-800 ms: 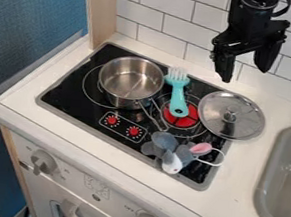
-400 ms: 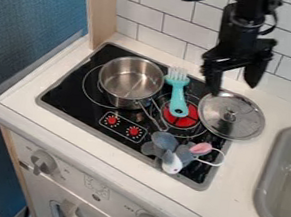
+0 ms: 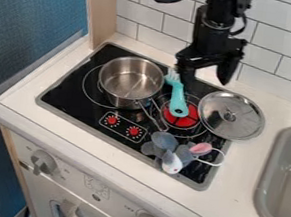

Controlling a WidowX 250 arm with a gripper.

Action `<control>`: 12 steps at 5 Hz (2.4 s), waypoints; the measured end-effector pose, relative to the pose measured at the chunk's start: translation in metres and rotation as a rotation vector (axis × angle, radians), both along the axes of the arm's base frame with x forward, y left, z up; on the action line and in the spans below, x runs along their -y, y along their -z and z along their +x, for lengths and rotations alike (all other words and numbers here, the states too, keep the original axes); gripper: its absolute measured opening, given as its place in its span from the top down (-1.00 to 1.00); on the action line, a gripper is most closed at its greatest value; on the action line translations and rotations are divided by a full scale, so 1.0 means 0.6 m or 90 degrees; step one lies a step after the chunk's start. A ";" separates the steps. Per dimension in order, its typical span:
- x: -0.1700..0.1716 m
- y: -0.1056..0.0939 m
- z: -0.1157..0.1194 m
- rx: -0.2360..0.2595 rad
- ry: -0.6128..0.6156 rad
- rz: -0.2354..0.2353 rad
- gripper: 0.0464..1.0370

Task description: Moved the silver pot below the left burner

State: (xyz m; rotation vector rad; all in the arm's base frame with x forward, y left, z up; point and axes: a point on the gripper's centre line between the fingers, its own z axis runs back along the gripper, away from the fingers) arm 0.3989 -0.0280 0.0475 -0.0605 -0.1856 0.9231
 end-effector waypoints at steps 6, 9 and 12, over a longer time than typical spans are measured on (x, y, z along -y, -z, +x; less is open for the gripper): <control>-0.199 0.005 -0.090 -0.018 -0.235 0.042 -0.93; -0.199 0.036 -0.135 -0.078 -0.207 0.050 -0.90; -0.187 0.055 -0.140 -0.063 -0.172 0.039 0.47</control>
